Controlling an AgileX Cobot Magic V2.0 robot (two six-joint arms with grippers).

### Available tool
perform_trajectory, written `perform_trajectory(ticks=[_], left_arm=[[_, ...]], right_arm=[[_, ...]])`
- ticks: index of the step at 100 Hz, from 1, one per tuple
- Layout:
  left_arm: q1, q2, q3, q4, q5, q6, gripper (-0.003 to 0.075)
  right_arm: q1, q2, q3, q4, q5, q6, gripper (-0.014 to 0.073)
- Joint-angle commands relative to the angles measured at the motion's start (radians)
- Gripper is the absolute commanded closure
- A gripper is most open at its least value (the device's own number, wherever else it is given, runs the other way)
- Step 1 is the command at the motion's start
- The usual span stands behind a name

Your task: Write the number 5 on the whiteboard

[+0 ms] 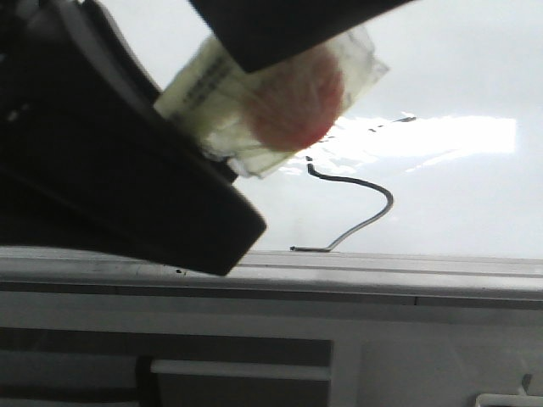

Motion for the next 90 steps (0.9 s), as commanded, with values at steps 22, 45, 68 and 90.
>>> perform_trajectory(ticks=[22,45,68,90], left_arm=[[-0.005,-0.01,-0.035,-0.054,-0.095,-0.003,0.0741],[-0.005,-0.01,-0.035,-0.054,-0.095,-0.003,0.0741],[-0.005,-0.01,-0.035,-0.061,-0.096,-0.003,0.0741],[-0.005,-0.01,-0.035,-0.073,-0.11,-0.021,0.0741]], right_arm=[[0.011,-0.013,-0.034,0.063,-0.019,-0.007,0.0637],[0.011,-0.013,-0.034,0.07,-0.001,0.001,0.0635],[0.004,-0.013,-0.034,0.07,-0.02,0.001,0.0347],[-0.069,-0.09,-0.034,0.07,-0.142,0.001,0.0027]])
